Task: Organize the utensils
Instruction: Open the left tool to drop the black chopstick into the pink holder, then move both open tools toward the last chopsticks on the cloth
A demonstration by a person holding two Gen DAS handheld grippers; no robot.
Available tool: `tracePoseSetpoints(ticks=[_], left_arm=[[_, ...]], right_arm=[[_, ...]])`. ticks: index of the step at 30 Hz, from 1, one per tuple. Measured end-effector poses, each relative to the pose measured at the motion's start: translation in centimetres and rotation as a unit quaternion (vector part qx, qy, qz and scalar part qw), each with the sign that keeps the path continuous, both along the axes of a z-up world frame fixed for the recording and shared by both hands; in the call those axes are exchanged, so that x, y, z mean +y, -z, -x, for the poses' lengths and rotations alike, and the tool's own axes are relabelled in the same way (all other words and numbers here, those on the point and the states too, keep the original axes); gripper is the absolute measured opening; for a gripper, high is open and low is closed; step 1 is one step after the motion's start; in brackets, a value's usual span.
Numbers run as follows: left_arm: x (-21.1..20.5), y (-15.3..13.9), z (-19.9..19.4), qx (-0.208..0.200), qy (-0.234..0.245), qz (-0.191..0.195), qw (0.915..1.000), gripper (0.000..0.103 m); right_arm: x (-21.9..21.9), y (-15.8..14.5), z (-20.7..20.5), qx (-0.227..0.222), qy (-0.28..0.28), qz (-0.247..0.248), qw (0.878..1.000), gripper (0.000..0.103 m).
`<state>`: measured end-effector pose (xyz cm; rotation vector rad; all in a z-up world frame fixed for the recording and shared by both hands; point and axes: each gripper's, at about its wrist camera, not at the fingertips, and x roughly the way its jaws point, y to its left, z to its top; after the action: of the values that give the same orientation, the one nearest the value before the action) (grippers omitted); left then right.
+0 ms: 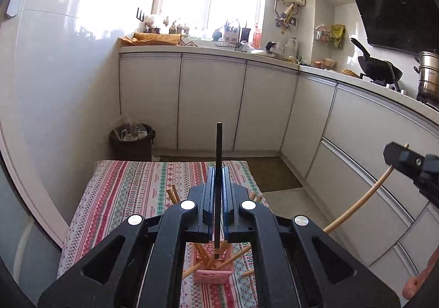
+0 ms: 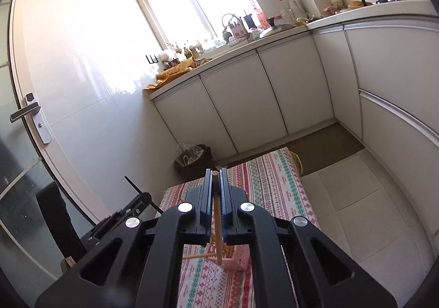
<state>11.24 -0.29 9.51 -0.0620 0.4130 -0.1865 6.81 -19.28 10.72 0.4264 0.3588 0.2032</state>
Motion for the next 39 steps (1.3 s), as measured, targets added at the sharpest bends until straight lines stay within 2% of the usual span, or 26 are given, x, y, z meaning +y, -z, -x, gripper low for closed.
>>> tracePoseSetpoints(ticks=[5,11,12,13,14,17,25,26,28,29,30,32,34,36,39], left_arm=[[0.6,1.0,-1.2,0.008,-0.005,0.005,0.9999,0.003],[0.6,3.5,-2.5,0.030,-0.012,0.005,0.9995,0.004],[0.7,3.9,-2.6,0.037,-0.011,0.010,0.9992,0.011],[0.8,4.3,-2.6,0.041,-0.014,0.014,0.9990,0.023],[1.1,4.3,-2.3,0.036,-0.019,0.016,0.9990,0.026],[1.8,3.4,-1.2,0.018,-0.028,0.020,0.9992,0.027],[2.2,1.1,1.2,-0.001,-0.035,0.018,0.9992,0.039],[2.2,0.9,1.6,-0.002,-0.037,0.017,0.9991,0.041],[2.3,0.6,2.3,-0.005,-0.044,0.013,0.9989,0.054],[2.4,0.5,2.8,-0.007,-0.047,0.013,0.9988,0.058],[2.6,0.3,3.3,-0.011,-0.050,0.013,0.9986,0.061],[2.7,0.0,4.3,-0.015,-0.054,0.005,0.9984,0.063],[2.9,-0.3,5.3,-0.017,-0.062,-0.002,0.9979,0.071],[3.2,-0.5,6.3,-0.023,-0.068,-0.008,0.9974,0.077],[3.4,-0.6,7.5,-0.025,-0.070,-0.019,0.9971,0.080]], right_arm=[[2.5,0.3,-2.9,-0.009,0.003,0.031,0.999,0.005],[4.4,3.6,-5.6,0.021,0.009,0.044,0.999,0.005],[4.4,4.1,-5.8,0.027,0.013,0.039,0.999,0.006],[4.3,4.5,-5.9,0.032,0.017,0.037,0.999,0.008],[4.2,4.6,-6.0,0.034,0.020,0.037,0.999,0.008],[3.7,4.4,-5.6,0.036,0.029,0.040,0.998,0.008],[3.0,3.3,-3.2,0.037,0.045,0.052,0.997,0.009],[3.0,3.1,-2.7,0.037,0.047,0.052,0.997,0.011],[2.9,2.7,-1.8,0.033,0.052,0.055,0.997,0.027],[2.9,2.5,-1.1,0.029,0.056,0.056,0.996,0.041],[2.8,2.4,-0.5,0.025,0.060,0.056,0.996,0.047],[3.0,2.2,0.5,0.023,0.064,0.064,0.996,0.050],[3.2,2.2,1.4,0.027,0.063,0.064,0.996,0.057],[3.3,2.3,2.5,0.026,0.064,0.063,0.996,0.069],[3.3,2.4,4.2,0.021,0.078,0.062,0.995,0.081]])
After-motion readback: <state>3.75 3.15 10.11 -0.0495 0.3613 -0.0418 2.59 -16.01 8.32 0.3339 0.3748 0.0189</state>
